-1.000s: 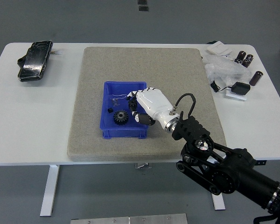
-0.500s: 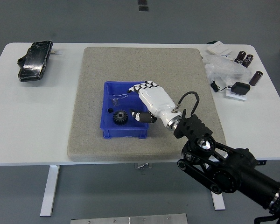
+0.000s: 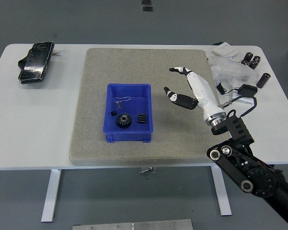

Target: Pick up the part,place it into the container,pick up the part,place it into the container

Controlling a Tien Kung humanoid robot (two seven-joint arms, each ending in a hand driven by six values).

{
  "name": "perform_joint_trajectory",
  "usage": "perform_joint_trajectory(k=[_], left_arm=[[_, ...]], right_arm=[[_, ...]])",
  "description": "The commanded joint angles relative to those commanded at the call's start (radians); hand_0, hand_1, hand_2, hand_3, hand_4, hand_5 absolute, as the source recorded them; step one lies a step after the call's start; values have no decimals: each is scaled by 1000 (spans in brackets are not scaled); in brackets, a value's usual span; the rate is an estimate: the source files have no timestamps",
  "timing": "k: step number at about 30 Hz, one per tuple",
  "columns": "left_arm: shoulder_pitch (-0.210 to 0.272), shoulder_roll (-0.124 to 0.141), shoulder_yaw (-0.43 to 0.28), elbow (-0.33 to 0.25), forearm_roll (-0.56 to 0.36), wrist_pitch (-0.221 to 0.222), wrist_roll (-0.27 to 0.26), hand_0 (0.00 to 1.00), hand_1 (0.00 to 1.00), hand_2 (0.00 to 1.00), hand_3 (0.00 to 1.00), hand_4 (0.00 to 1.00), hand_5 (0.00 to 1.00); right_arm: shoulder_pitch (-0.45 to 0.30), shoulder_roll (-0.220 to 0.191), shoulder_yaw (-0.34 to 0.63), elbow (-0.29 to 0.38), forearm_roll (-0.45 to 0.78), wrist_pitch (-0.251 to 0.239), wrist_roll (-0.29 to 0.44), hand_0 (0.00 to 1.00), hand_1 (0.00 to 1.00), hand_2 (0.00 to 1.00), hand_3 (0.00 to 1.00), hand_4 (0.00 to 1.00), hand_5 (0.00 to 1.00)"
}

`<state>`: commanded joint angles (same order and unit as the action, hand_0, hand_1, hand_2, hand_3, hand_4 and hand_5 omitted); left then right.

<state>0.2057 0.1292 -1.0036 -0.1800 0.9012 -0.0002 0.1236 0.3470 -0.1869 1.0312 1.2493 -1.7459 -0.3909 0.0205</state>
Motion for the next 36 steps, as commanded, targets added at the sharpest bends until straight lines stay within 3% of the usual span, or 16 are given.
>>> perform_joint_trajectory(k=[10,19,36], left_arm=[[-1,9,-12,0,7,0,-1,665,657,628,620,703,199],[-2,17,-16,0,7,1,2,666,657,629,620,703,198],[-5,19,-38,0,7,3,-2,665,657,629,622,702,196]], right_arm=[[-104,-32,187,2,144,27,59,810,762,760,722,689,279],[-152,3,222,-14,165,9,47,809,756,758,720,683,280],[-182,2,302,0,161,12,50,808,761,763,711,673,285]])
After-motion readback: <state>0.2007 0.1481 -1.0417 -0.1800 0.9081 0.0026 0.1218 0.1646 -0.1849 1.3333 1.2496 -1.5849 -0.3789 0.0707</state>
